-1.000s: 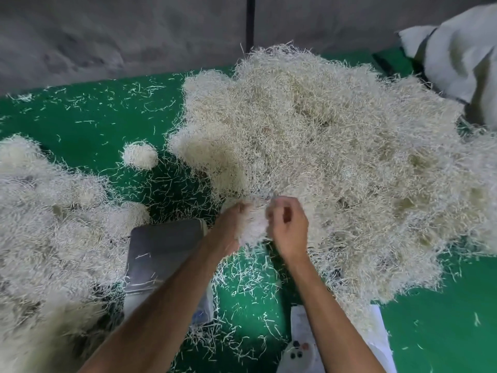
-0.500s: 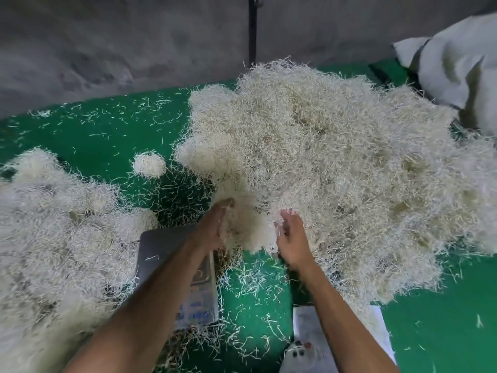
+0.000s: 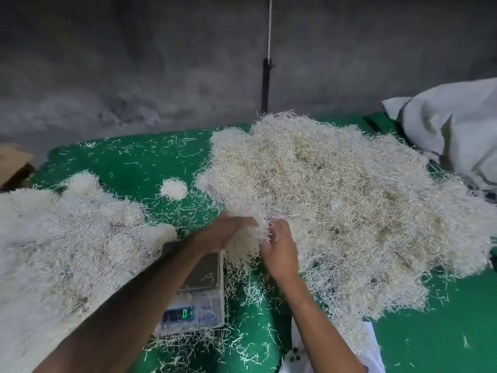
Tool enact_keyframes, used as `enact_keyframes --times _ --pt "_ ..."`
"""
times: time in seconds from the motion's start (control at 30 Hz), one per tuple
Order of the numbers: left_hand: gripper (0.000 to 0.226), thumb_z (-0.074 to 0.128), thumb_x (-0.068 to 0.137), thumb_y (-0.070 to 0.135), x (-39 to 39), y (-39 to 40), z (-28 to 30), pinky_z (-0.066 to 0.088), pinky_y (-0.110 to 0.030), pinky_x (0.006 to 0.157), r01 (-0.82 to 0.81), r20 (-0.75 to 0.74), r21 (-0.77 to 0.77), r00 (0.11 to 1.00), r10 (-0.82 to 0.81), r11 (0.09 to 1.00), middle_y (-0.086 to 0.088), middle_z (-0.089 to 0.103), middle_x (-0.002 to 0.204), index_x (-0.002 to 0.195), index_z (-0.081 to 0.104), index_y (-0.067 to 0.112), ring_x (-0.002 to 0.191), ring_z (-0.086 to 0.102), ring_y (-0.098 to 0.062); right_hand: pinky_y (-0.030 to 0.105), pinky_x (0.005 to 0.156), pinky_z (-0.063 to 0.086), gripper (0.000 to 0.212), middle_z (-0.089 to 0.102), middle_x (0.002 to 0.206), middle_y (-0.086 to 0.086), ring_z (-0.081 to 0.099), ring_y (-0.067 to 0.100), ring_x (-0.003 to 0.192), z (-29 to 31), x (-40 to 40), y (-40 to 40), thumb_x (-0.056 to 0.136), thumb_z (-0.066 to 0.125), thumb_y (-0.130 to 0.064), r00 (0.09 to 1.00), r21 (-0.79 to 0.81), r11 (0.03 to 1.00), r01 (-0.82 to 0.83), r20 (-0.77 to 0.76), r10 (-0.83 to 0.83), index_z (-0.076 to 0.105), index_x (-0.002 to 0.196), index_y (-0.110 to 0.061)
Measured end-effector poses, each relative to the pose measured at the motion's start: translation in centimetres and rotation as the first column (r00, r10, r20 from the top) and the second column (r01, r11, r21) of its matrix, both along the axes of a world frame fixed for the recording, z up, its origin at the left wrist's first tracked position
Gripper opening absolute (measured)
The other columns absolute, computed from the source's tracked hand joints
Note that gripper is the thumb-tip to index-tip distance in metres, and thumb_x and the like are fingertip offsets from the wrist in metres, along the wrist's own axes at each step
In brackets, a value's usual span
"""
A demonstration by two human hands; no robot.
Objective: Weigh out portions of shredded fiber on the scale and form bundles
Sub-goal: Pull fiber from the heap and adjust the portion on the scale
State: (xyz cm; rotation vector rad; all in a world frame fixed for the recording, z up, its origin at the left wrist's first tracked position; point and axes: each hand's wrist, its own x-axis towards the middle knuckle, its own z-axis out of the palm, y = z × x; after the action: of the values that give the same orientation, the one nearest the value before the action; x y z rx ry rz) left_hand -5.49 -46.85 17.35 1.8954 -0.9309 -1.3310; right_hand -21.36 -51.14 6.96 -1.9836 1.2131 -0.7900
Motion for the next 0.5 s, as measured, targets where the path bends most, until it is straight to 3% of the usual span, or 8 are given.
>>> enact_keyframes --times 0.07,0.13,0.23,0.3,0.37,0.43,0.47,0.5 --pt "0.077 0.071 0.088 0.049 1.1 -0.5 2.1 0.043 -0.049 0.108 -0.083 0.050 -0.020 0.995 0.083 0.996 -0.016 0.042 0.153 0.150 0.043 0.011 0.134 0.046 -0.035 0.032 0.086 0.060 0.048 0.064 0.126 -0.008 0.067 0.000 0.085 1.4 -0.8 0.4 0.105 0.045 -0.052 0.999 0.037 0.998 -0.047 0.016 0.046 0.047 0.147 -0.028" --pt "0.090 0.070 0.086 0.057 2.6 -1.9 4.7 0.024 -0.057 0.118 -0.253 -0.040 -0.072 0.967 0.251 0.965 -0.012 0.025 0.164 0.157 0.030 0.017 0.148 0.027 -0.037 0.020 0.063 0.053 0.066 0.069 0.084 -0.012 0.060 -0.003 0.054 2.2 -1.7 0.6 0.097 0.025 -0.079 0.977 -0.021 0.990 -0.140 -0.163 0.135 0.057 0.133 -0.034" --pt "0.091 0.065 0.089 0.060 4.8 -3.5 7.7 0.016 -0.057 0.122 -0.285 -0.015 -0.212 0.957 0.289 0.935 -0.009 0.013 0.169 0.160 0.025 0.020 0.153 0.019 -0.034 0.013 0.041 0.037 0.062 0.051 0.055 -0.010 0.044 -0.001 0.041 2.7 -2.8 0.1 0.105 0.026 -0.065 0.969 -0.107 0.990 -0.097 -0.236 0.069 0.070 0.114 -0.022" --pt "0.106 0.070 0.083 0.061 5.6 -3.6 8.6 0.023 -0.053 0.122 -0.235 0.114 -0.227 0.957 0.265 0.945 -0.012 0.017 0.167 0.161 0.016 0.013 0.151 0.023 -0.034 0.021 0.047 0.049 0.050 0.059 0.061 -0.004 0.053 0.009 0.046 2.6 -3.1 -0.9 0.111 0.032 -0.047 0.983 -0.045 0.998 0.048 -0.178 -0.055 0.071 0.109 -0.015" --pt "0.116 0.077 0.078 0.059 6.0 -3.5 8.8 0.031 -0.051 0.119 -0.212 0.189 -0.236 0.947 0.259 0.948 -0.016 0.023 0.164 0.159 0.013 0.008 0.148 0.030 -0.036 0.024 0.056 0.055 0.044 0.071 0.085 0.001 0.056 0.014 0.052 3.0 -3.4 -2.2 0.112 0.035 -0.037 0.985 0.167 0.971 0.171 -0.012 -0.172 0.066 0.087 -0.017" --pt "0.110 0.080 0.077 0.051 6.3 -3.1 9.1 0.049 -0.048 0.106 -0.187 0.284 -0.245 0.924 0.255 0.951 -0.022 0.047 0.147 0.155 0.020 0.002 0.131 0.054 -0.031 0.020 0.048 0.045 0.037 0.062 0.084 -0.001 0.046 0.010 0.052 4.0 -4.0 -3.7 0.110 0.040 -0.024 0.914 0.482 0.840 0.249 0.170 -0.368 0.053 0.076 -0.020" --pt "0.104 0.080 0.078 0.045 6.5 -2.7 9.2 0.060 -0.042 0.087 -0.154 0.345 -0.250 0.909 0.236 0.956 -0.021 0.065 0.122 0.152 0.024 -0.002 0.104 0.070 -0.022 0.022 0.044 0.040 0.035 0.054 0.073 -0.001 0.041 0.011 0.050 4.5 -4.7 -4.3 0.109 0.040 -0.021 0.855 0.625 0.741 0.246 0.220 -0.469 0.050 0.076 -0.018" --pt "0.098 0.079 0.079 0.041 6.8 -2.3 9.4 0.060 -0.031 0.064 -0.105 0.418 -0.244 0.886 0.202 0.964 -0.011 0.069 0.090 0.150 0.028 -0.004 0.070 0.069 -0.010 0.025 0.041 0.038 0.032 0.047 0.065 -0.001 0.038 0.012 0.048 4.8 -5.4 -4.7 0.110 0.039 -0.021 0.815 0.706 0.673 0.220 0.246 -0.525 0.051 0.080 -0.015"
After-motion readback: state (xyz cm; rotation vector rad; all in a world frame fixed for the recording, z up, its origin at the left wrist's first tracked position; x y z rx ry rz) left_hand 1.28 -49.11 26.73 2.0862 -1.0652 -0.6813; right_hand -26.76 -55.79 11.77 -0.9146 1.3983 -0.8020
